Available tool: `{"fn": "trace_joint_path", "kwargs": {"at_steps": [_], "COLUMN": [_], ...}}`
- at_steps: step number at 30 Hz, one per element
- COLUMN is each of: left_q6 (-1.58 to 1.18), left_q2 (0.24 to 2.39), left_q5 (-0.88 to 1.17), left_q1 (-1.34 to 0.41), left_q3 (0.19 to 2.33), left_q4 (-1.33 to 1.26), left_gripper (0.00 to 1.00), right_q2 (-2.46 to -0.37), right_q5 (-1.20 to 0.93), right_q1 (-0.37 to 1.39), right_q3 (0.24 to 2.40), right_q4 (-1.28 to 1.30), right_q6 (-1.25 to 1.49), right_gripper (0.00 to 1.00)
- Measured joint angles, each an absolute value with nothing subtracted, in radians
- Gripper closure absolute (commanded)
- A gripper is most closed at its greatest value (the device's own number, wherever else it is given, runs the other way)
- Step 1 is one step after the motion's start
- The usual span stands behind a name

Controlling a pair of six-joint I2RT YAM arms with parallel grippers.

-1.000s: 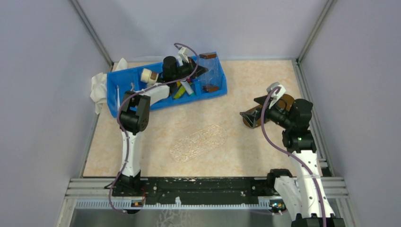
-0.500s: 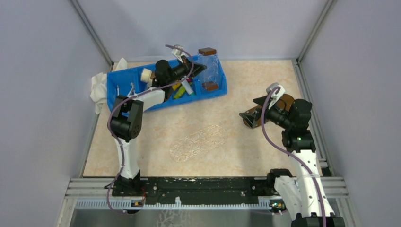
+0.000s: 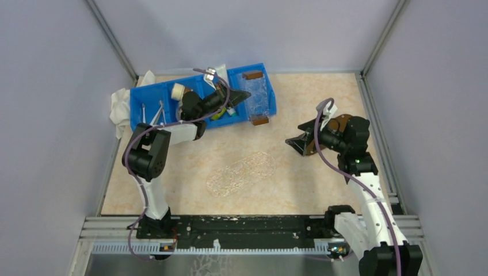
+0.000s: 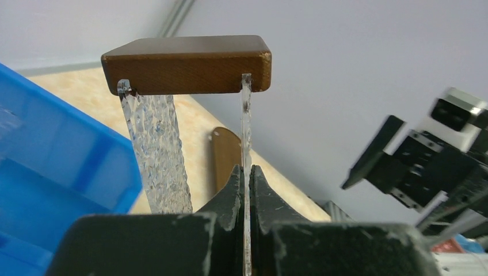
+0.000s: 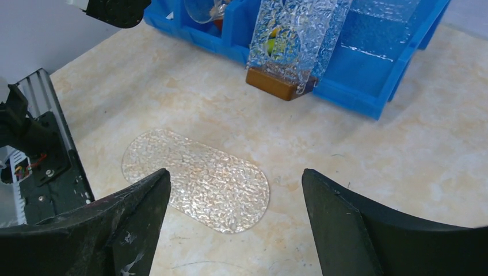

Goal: Prepare toiletry sets of a toothbrush and toothpaste on the tray
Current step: Pick up the toothpaste holder from the storage box.

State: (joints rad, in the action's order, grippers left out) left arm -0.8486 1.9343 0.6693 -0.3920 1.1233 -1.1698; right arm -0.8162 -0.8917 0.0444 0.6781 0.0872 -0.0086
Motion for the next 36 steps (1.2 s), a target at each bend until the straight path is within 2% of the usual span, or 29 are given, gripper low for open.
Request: {"fn": "trace_joint_path", "kwargs": {"at_steps": [15, 27, 30, 32, 34, 35, 36], "left_q6": [-1.064, -1.114, -1.116, -1.122, -1.124, -1.124, -1.122], "left_q2": [1.830, 1.830, 1.830, 1.830, 1.830, 1.830, 1.831], "left_q5": [0.684, 0.688, 0.688, 0.689, 0.689, 0.688, 0.685], "left_q1": [-0.550, -0.635, -0.661, -0.678, -0.689, -0.693, -0.696], "left_q3": [0.849, 0.816, 0.817, 0.817, 0.818, 0.820, 0.820], "left_q4": [-1.455, -1.499, -1.501, -1.502, -1.502, -1.502, -1.502], "left_gripper": [1.00, 1.00, 1.00, 1.00, 1.00, 1.00, 0.93], "right_q2": [-0.933, -0.971, -0.984, -0.993, -0.996, -0.996, -0.995], "right_q5": [-0.999, -1.040, -1.053, -1.067, -1.080, -1.098, -1.106], "right_q1": [0.051, 0.051, 0.051, 0.051, 0.051, 0.051, 0.052], "right_q3": [0.603, 0.572, 0.551, 0.542, 0.537, 0.536, 0.536], "right_q4": [-0.153, -0.315, -0.355, -0.382, -0.411, -0.429, -0.444], "right_q6": [0.266, 0.443, 0.492, 0.531, 0.563, 0.587, 0.598], "right_gripper": [0.23, 0.39, 0.50, 0.68, 0.95, 1.00, 1.00]}}
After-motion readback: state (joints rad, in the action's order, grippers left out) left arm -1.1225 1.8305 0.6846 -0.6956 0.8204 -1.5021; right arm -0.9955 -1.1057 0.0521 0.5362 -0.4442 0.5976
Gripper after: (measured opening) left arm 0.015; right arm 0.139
